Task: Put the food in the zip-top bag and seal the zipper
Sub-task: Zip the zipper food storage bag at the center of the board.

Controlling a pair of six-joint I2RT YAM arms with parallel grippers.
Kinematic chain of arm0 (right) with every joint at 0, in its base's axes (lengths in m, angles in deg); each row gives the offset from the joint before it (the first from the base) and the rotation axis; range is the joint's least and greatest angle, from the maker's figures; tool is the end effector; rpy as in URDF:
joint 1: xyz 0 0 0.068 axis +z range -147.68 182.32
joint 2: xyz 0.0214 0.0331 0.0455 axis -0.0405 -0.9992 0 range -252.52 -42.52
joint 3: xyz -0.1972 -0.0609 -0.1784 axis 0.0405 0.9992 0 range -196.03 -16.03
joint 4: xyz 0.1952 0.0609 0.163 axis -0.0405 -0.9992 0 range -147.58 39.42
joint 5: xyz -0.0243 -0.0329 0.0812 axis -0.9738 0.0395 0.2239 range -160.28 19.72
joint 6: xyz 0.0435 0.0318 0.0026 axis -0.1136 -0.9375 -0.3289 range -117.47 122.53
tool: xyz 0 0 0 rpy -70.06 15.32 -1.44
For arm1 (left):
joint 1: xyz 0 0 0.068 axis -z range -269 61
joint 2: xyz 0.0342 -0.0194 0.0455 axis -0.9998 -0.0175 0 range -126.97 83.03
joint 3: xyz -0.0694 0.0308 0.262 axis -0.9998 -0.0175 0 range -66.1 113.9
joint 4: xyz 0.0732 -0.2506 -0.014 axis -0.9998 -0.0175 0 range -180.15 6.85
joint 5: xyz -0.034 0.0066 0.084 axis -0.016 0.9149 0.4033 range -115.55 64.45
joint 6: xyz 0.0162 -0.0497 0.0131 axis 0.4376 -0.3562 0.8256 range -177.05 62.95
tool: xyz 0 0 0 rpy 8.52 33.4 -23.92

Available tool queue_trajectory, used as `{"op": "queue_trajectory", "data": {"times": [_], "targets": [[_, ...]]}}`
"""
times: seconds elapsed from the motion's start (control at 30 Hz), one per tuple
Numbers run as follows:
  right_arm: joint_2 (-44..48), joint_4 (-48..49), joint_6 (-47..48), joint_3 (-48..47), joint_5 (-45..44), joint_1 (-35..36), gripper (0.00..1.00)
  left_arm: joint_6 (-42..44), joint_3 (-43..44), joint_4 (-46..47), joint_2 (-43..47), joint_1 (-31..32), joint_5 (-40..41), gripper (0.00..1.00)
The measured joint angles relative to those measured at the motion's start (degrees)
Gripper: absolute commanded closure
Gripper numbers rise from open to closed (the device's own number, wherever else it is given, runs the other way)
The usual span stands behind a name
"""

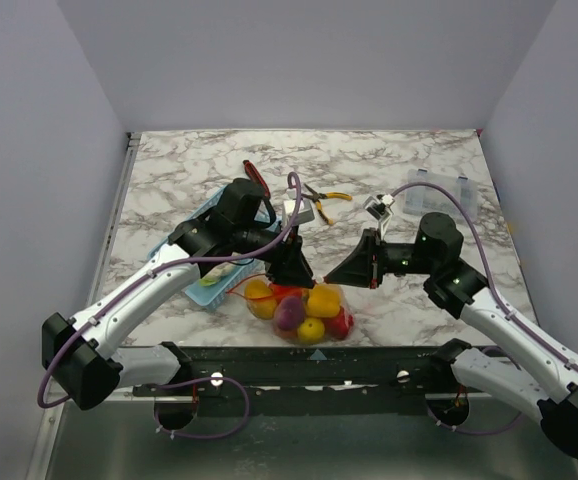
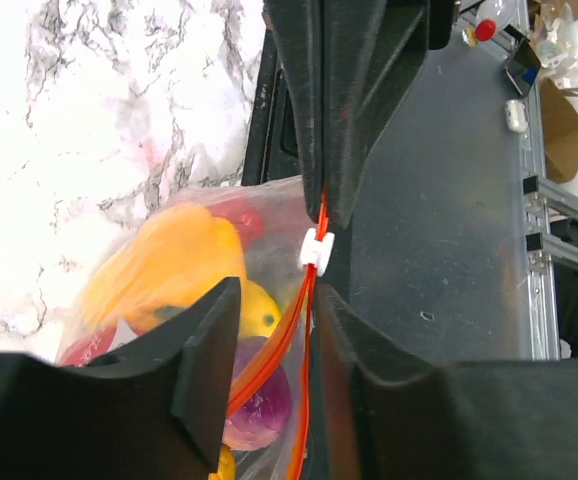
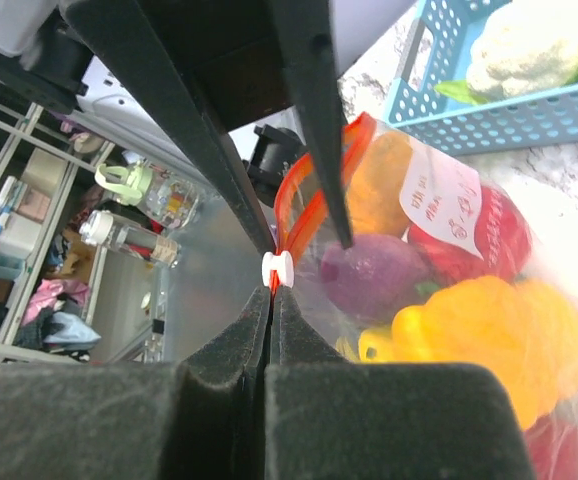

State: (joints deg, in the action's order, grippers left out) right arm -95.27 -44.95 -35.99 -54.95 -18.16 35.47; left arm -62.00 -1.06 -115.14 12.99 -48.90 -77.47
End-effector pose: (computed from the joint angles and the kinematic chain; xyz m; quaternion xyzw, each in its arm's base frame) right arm 0.1583 0.1370 0.3096 -0.2555 0.6918 0.6135 0.2824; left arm 0.1776 -0.1863 0.3423 0.4291 0.7081 -0.5156 0.2206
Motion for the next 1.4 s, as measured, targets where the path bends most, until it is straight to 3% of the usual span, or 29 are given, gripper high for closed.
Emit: {"op": "queue_trajectory", "data": {"times": [0.1,0.3,0.67,1.0,1.4], "targets": [[1.3,0.2,0.3,0.0,-0.3,0.0,1.0,-1.5,-0.4,2.1,0.5,0.0,-0.7,0.5],[1.2,0.3,0.4,0.0,-0.4,0.0,1.0,-5.7,-0.9,7.5,1.0,-0.3,-2.0,0.48],[1.2,0.4,0.0,0.0,-1.4,0.0,1.0,-9.2,-0.9,12.1,0.2,0.5,-4.4,0.68],[1.0,1.6,-2.1,0.2,-2.9,0.0,1.0,-8.6,-0.7,11.1,-1.3,1.0,-4.2,1.0],[3.7,1.7,-8.0,4.7,-15.8,0.3,1.0,-3.8,0.8,2.9,-1.3,0.8,3.7,1.0]]}}
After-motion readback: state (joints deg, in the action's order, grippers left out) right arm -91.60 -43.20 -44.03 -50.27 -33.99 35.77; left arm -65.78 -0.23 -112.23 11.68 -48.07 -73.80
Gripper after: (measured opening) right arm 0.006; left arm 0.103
